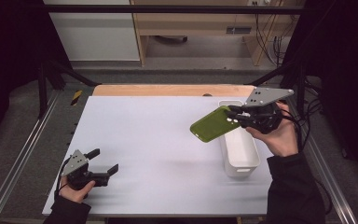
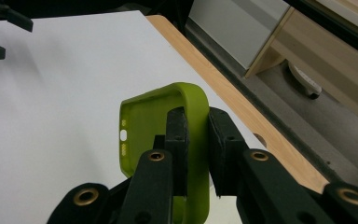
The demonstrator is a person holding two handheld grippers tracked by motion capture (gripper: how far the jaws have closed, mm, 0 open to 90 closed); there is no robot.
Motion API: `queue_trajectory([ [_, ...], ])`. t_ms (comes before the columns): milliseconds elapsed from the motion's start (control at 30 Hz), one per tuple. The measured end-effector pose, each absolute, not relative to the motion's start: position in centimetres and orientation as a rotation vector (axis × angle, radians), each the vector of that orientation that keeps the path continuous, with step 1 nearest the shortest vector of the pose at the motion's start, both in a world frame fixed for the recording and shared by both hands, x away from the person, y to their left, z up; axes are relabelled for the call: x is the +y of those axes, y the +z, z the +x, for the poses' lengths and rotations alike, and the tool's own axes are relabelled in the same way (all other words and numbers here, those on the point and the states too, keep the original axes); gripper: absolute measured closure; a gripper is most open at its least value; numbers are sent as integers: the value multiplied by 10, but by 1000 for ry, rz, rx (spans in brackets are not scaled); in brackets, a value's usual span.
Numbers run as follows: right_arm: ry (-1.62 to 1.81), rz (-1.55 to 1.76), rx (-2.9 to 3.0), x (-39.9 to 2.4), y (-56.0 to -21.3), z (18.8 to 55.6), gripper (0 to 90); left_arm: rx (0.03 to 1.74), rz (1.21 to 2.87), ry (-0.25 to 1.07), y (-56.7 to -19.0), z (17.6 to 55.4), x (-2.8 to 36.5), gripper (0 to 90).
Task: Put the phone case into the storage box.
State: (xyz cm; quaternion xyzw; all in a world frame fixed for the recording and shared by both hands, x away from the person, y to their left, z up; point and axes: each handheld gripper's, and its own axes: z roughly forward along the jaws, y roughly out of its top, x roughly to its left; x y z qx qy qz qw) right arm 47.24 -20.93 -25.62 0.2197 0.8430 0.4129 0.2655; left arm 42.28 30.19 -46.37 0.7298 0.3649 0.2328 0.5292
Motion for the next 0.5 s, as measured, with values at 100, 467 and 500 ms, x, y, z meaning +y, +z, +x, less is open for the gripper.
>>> queue_trajectory([
  [100, 1109, 588, 2270, -210, -255, 473, 795, 869, 1743, 557, -464, 423, 302, 10],
  [467, 1065, 554, 2233, -214, -243, 474, 794, 858, 1749, 550, -464, 423, 301, 10],
  [500, 1061, 551, 2228, -215, -242, 474, 794, 857, 1750, 550, -464, 423, 301, 10],
])
